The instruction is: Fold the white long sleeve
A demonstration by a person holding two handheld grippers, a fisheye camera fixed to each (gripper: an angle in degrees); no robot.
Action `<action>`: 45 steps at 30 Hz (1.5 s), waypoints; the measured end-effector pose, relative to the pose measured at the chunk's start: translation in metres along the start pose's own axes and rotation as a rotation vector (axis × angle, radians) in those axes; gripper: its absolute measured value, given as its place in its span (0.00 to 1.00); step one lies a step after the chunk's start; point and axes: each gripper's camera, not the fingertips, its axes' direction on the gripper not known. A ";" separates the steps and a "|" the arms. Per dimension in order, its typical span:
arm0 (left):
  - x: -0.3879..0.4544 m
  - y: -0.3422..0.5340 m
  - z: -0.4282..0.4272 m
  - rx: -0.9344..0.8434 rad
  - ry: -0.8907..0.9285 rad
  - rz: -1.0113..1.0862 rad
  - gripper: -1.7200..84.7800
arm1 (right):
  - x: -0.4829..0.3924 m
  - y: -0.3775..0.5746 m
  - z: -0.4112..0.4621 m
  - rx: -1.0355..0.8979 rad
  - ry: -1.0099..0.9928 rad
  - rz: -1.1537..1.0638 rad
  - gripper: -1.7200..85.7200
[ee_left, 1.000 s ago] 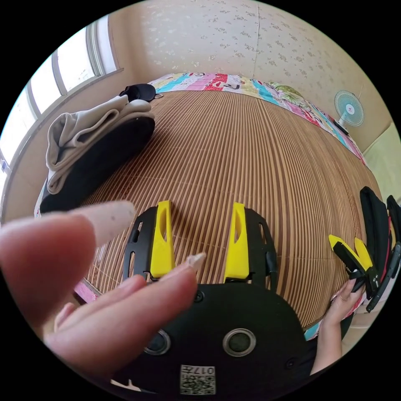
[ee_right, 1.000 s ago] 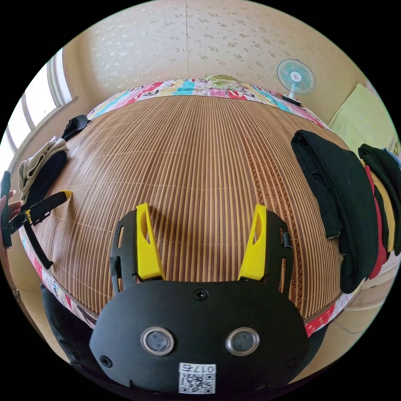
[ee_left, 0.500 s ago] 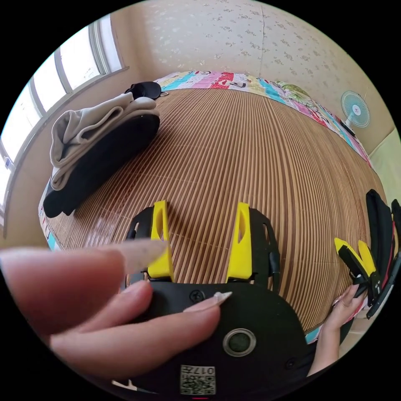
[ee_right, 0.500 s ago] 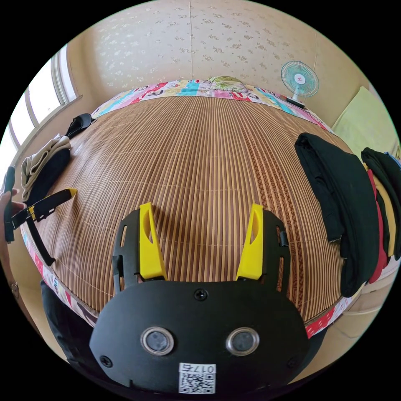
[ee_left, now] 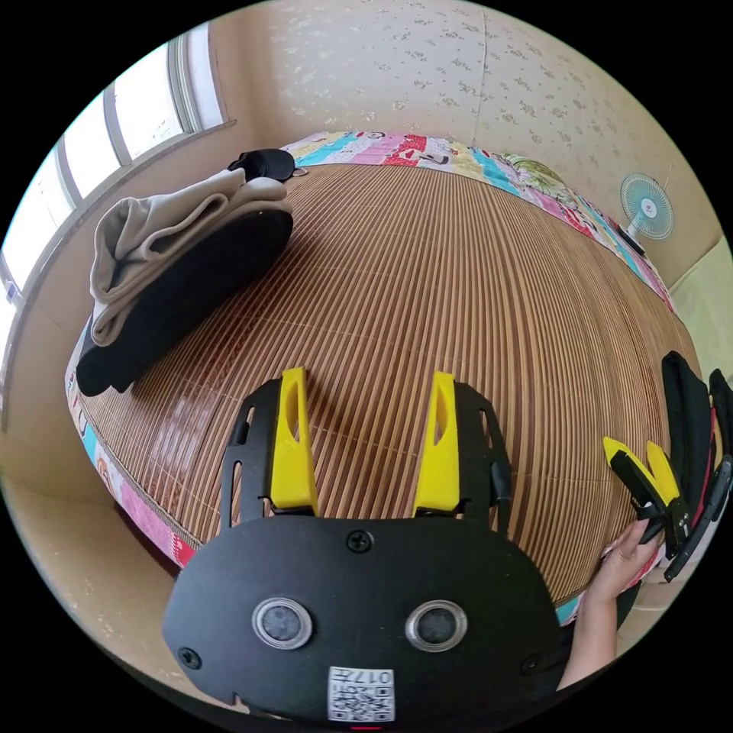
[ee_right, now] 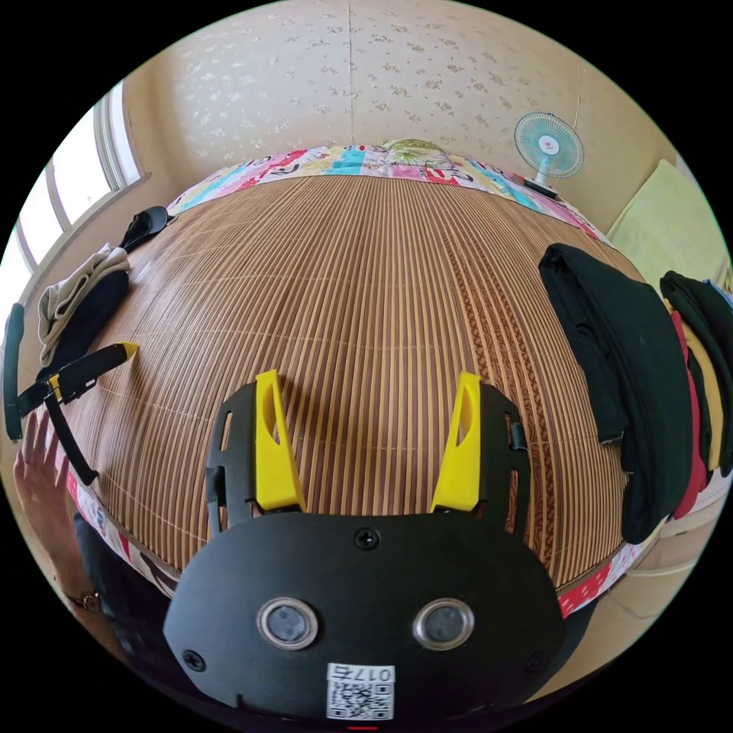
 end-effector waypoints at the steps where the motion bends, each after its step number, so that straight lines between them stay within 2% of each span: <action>1: -0.001 0.000 -0.001 0.000 -0.003 0.001 0.27 | -0.001 -0.001 -0.001 0.001 0.001 0.000 0.36; 18: -0.014 0.005 -0.006 0.000 0.000 0.002 0.27 | -0.017 -0.016 -0.019 0.022 -0.019 -0.046 0.32; 24: -0.009 0.014 -0.007 0.057 -0.014 0.024 0.26 | -0.020 -0.027 -0.025 0.016 -0.033 -0.049 0.28; 31: 0.007 0.024 -0.011 0.109 -0.015 0.129 0.19 | -0.016 -0.046 -0.035 -0.039 -0.083 -0.033 0.25; 36: 0.007 0.025 -0.011 0.115 -0.015 0.133 0.18 | -0.019 -0.035 -0.059 -0.105 -0.102 -0.091 0.23; 39: 0.006 0.024 -0.012 0.117 -0.011 0.131 0.18 | -0.003 -0.024 -0.083 -0.150 -0.107 -0.132 0.20; 42: 0.010 0.024 -0.012 0.124 -0.029 0.140 0.18 | 0.046 -0.016 -0.113 -0.130 0.024 -0.035 0.18; 45: 0.017 0.024 -0.012 0.131 -0.037 0.175 0.16 | 0.120 -0.011 -0.164 -0.018 0.097 0.067 0.17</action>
